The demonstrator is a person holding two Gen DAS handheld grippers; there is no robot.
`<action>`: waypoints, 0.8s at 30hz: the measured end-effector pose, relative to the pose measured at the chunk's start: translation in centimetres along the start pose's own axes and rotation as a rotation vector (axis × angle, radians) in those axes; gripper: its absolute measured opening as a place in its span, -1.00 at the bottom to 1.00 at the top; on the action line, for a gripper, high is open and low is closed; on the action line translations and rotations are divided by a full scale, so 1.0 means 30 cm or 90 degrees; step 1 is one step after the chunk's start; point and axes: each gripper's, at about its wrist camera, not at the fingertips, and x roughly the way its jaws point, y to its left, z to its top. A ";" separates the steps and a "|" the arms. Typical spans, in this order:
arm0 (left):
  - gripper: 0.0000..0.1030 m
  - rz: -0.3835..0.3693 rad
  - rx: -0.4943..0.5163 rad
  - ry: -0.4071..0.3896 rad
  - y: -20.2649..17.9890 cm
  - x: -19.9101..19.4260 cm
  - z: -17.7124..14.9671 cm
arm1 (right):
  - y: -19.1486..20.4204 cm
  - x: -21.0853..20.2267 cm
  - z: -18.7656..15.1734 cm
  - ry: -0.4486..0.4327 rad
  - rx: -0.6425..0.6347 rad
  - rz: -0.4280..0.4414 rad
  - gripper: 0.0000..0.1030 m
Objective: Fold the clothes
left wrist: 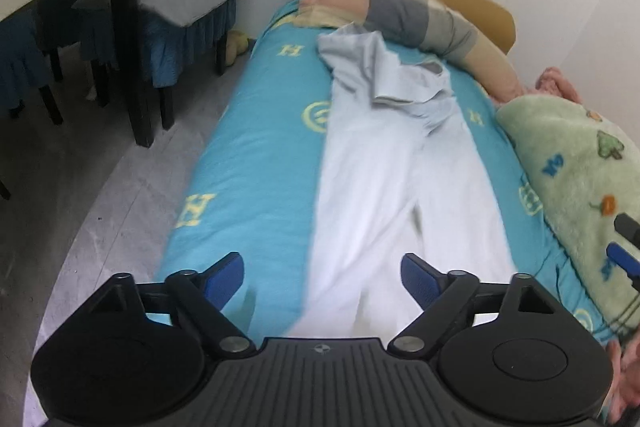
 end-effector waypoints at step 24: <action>-0.85 -0.055 0.428 0.175 -0.001 0.057 -0.250 | -0.013 0.121 -0.041 0.085 0.045 -0.002 0.69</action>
